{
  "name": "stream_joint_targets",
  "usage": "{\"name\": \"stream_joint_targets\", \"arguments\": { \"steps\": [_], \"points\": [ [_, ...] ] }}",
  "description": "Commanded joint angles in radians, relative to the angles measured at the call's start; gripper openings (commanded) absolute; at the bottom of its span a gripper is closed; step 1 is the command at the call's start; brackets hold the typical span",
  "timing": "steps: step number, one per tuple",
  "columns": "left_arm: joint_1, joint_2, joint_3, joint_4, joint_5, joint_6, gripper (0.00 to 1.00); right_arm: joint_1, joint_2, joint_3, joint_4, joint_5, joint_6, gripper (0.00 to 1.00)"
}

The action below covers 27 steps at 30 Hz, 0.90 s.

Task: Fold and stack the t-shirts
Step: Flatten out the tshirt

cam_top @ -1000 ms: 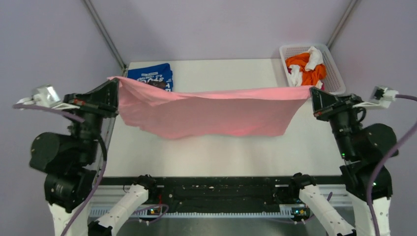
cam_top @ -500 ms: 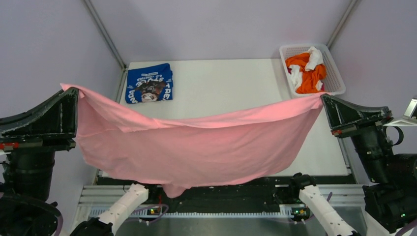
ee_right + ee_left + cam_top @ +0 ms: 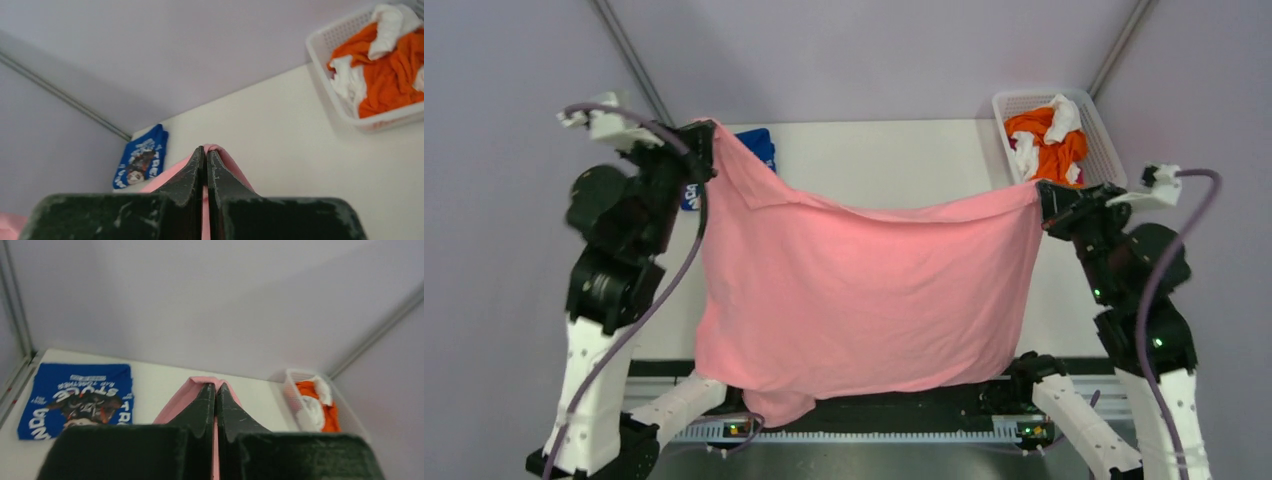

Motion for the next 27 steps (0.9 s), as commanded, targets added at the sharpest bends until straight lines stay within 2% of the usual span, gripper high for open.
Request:
{"name": "stream_joint_targets", "arguments": {
  "steps": [1, 3, 5, 9, 14, 18, 27],
  "points": [
    [0.004, 0.140, -0.122, 0.104, -0.227, 0.022, 0.00, 0.005, 0.137, -0.122, 0.076, 0.174, -0.006, 0.00],
    [0.007, 0.229, -0.171, 0.141, -0.290, 0.021, 0.00, 0.006, 0.194, -0.186, 0.121, 0.241, -0.008, 0.00],
    [0.024, 0.338, -0.186, 0.153, -0.296, 0.005, 0.00, 0.002, 0.264, -0.237, 0.184, 0.291, -0.013, 0.00],
    [0.097, 0.584, -0.157, 0.166, -0.176, -0.059, 0.00, -0.045, 0.445, -0.291, 0.325, 0.255, -0.022, 0.00],
    [0.181, 0.892, -0.012, 0.180, 0.012, -0.107, 0.00, -0.121, 0.710, -0.238, 0.416, 0.143, -0.041, 0.00],
    [0.194, 1.072, 0.131, 0.196, 0.092, -0.090, 0.00, -0.156, 0.887, -0.186, 0.498, 0.076, -0.033, 0.00],
    [0.196, 1.401, 0.468, 0.112, 0.105, -0.077, 0.00, -0.211, 1.192, 0.027, 0.520, 0.026, -0.070, 0.00]
  ]
}}
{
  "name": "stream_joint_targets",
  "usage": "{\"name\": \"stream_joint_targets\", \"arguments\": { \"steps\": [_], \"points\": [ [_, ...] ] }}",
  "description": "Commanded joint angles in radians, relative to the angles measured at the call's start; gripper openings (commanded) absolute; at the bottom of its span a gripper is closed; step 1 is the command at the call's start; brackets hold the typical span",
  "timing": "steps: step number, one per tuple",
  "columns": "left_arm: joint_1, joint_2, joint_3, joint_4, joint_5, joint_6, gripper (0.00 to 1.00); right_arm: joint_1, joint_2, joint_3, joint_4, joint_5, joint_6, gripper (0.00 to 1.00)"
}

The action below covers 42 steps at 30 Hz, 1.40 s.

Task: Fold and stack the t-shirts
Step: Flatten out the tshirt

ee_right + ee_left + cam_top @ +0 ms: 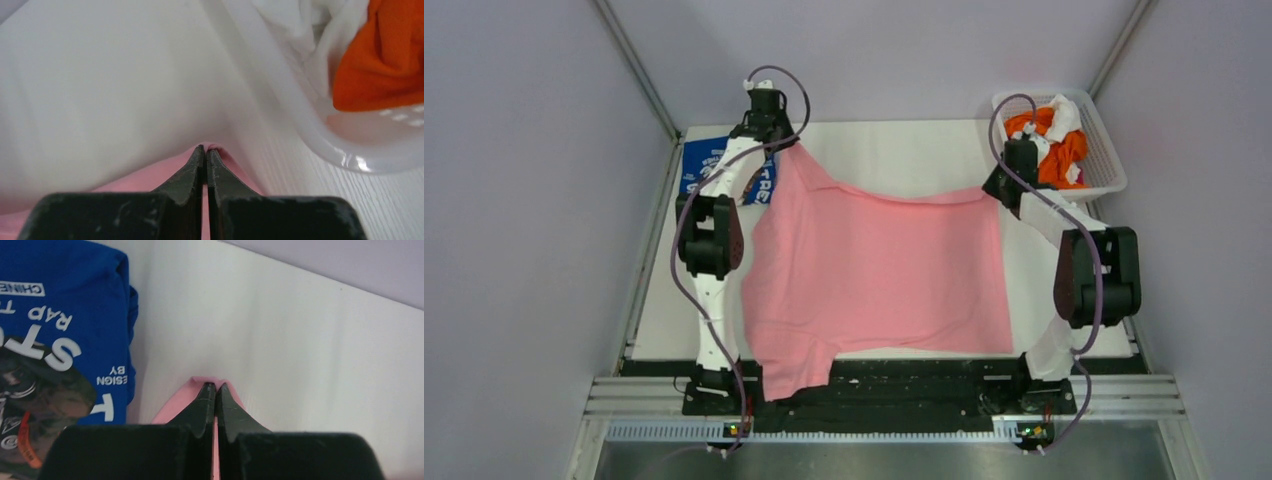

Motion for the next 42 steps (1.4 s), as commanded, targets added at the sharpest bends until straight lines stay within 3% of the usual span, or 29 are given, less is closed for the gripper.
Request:
{"name": "stream_joint_targets", "arguments": {
  "steps": [1, 3, 6, 7, 10, 12, 19, 24, 36, 42],
  "points": [
    [0.002, 0.108, 0.153, 0.002, 0.015, 0.002, 0.04, -0.029, 0.107, 0.156, 0.050, -0.028, -0.046, 0.02],
    [0.002, 0.156, 0.202, -0.005, 0.018, 0.001, 0.39, -0.039, 0.169, 0.223, 0.013, -0.028, -0.058, 0.11],
    [0.002, 0.203, 0.292, -0.017, 0.041, -0.004, 0.94, -0.045, 0.212, 0.306, -0.030, -0.034, -0.087, 0.44],
    [0.002, 0.207, 0.316, -0.024, 0.055, -0.006, 0.98, -0.045, 0.214, 0.325, -0.041, -0.043, -0.093, 0.55],
    [0.001, 0.170, 0.307, -0.024, 0.113, -0.026, 0.99, -0.042, 0.183, 0.329, -0.048, -0.093, -0.107, 0.88],
    [-0.002, 0.119, 0.235, -0.004, 0.166, -0.052, 0.99, -0.030, 0.142, 0.292, -0.044, -0.106, -0.111, 0.95],
    [-0.046, -0.079, -0.123, 0.041, 0.203, -0.147, 0.99, 0.056, 0.000, 0.080, -0.007, -0.143, -0.093, 0.97],
    [-0.053, -0.127, -0.269, 0.081, 0.233, -0.221, 0.93, 0.107, -0.014, 0.011, -0.015, -0.175, -0.091, 0.97],
    [-0.054, -0.020, -0.235, 0.030, 0.172, -0.261, 0.63, 0.116, 0.022, -0.043, -0.006, -0.224, -0.070, 0.97],
    [-0.054, 0.010, -0.227, 0.017, 0.159, -0.264, 0.59, 0.117, 0.044, -0.046, -0.003, -0.215, -0.071, 0.97]
  ]
}}
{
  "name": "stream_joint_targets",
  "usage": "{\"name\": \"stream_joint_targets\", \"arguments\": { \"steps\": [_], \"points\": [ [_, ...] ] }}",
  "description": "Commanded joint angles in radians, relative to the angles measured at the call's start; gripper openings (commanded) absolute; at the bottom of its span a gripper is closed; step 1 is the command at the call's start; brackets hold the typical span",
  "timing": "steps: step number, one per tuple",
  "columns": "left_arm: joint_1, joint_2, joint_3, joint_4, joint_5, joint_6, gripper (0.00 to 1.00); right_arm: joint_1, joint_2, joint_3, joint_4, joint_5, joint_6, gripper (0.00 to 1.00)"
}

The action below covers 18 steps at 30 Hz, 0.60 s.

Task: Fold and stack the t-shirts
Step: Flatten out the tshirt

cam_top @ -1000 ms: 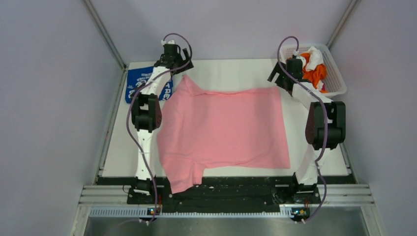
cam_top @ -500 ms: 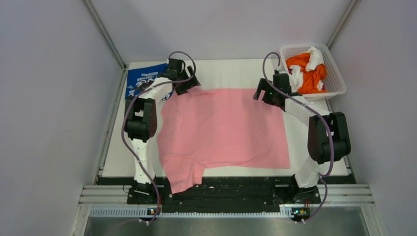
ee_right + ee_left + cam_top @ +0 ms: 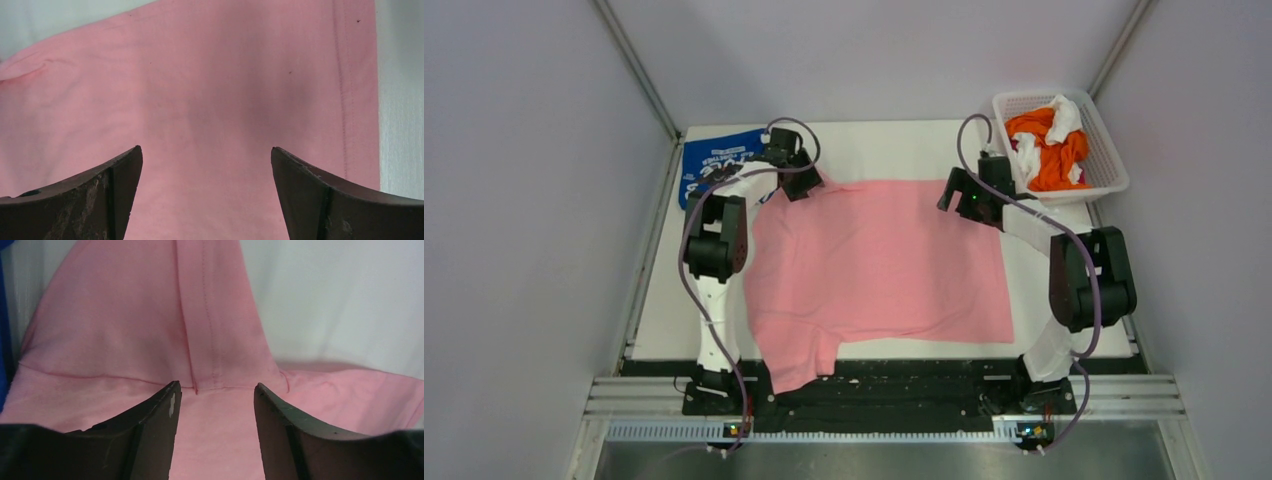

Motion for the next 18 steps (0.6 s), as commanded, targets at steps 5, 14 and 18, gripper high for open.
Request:
{"name": "stream_joint_targets", "arguments": {
  "steps": [5, 14, 18],
  "points": [
    [0.003, 0.039, 0.050, 0.024, 0.005, -0.018, 0.50, -0.001, 0.038, 0.002, 0.037, -0.003, -0.001, 0.97],
    [0.001, 0.073, 0.081, 0.040, 0.026, -0.030, 0.33, -0.001, 0.045, 0.005, 0.034, 0.013, -0.005, 0.97],
    [0.001, 0.075, 0.094, 0.060, 0.042, -0.038, 0.27, -0.001, 0.053, 0.008, 0.030, 0.014, -0.006, 0.97]
  ]
}}
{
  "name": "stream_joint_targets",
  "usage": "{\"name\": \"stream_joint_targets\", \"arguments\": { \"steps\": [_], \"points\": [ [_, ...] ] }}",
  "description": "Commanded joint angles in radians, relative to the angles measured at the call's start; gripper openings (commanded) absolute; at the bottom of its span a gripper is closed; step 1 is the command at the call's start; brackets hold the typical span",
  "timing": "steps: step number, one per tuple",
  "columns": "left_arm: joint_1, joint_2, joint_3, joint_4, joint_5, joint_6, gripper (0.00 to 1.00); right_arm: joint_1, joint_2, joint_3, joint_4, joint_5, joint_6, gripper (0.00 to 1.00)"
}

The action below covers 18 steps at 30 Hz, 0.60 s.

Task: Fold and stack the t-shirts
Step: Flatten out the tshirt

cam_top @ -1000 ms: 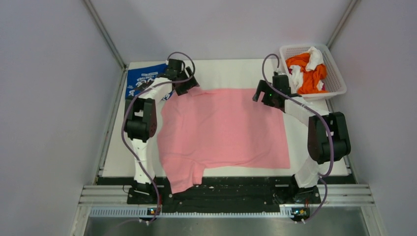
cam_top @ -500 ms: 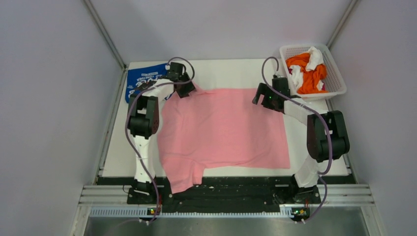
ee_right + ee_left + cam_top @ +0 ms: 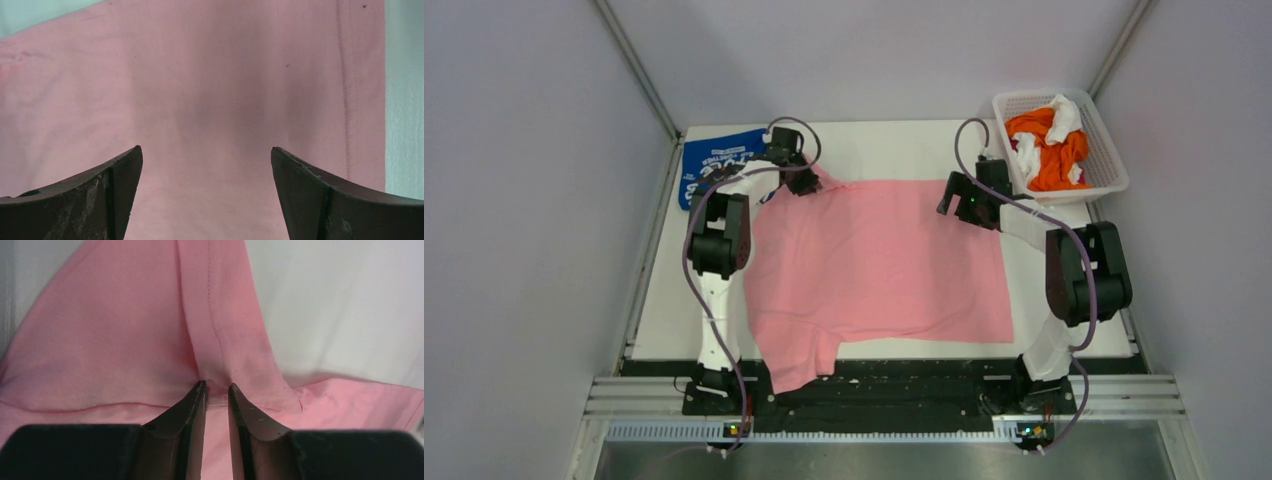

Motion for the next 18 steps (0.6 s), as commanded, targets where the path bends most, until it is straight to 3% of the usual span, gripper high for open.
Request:
{"name": "stream_joint_targets", "arguments": {
  "steps": [1, 13, 18],
  "points": [
    [0.000, 0.013, 0.055, 0.044, 0.024, -0.013, 0.27, -0.001, 0.014, 0.011, 0.029, 0.011, -0.007, 0.97],
    [-0.001, 0.109, 0.191, 0.051, 0.051, -0.028, 0.23, -0.001, 0.012, 0.017, 0.013, 0.024, -0.017, 0.97],
    [-0.002, 0.090, 0.161, 0.023, 0.057, -0.024, 0.20, -0.002, 0.006, 0.016, 0.013, 0.025, -0.020, 0.97]
  ]
}}
